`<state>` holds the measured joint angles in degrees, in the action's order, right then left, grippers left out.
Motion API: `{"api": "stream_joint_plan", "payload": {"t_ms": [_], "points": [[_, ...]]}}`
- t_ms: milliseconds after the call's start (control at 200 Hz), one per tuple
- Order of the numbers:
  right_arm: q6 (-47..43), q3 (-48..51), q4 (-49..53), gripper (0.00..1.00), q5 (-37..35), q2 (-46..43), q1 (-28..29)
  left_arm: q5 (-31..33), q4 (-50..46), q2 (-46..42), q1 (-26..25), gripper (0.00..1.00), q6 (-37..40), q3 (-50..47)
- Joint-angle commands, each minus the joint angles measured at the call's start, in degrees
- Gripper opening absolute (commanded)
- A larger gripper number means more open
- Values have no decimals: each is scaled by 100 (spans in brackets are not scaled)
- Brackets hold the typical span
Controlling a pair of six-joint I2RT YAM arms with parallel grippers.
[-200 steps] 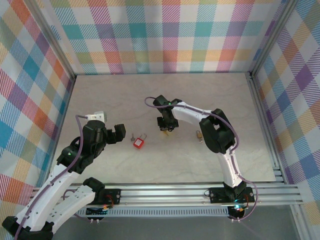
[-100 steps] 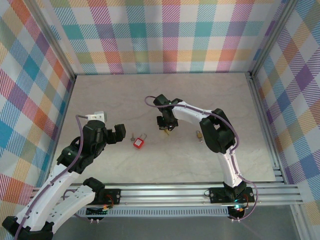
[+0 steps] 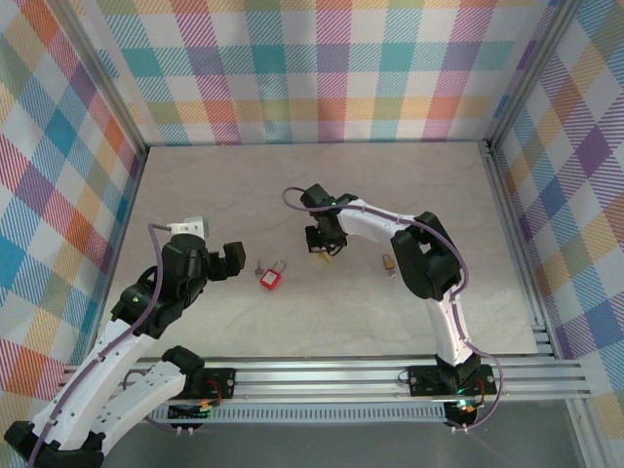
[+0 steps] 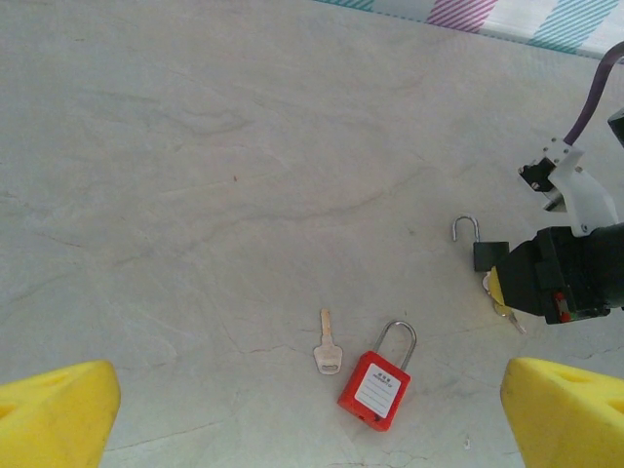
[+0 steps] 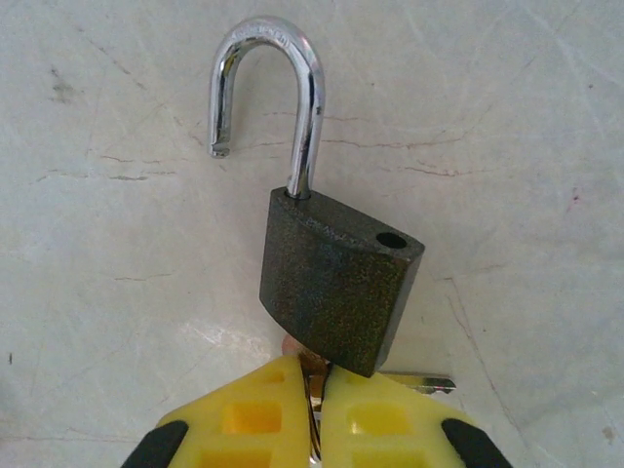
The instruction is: Lock with the key
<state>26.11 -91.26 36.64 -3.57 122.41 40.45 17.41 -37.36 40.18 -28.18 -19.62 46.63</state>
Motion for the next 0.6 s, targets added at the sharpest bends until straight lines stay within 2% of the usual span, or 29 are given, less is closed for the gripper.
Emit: {"api": "stream_joint_plan", "payload": {"t_ms": [0, 595], "points": [[-142, 211, 47, 2, 42, -181, -29, -53, 30, 7, 59, 100, 126, -40], [-356, 914, -467, 0, 405, -1020, -29, -89, 30, 73, 60, 100, 101, -31]]}}
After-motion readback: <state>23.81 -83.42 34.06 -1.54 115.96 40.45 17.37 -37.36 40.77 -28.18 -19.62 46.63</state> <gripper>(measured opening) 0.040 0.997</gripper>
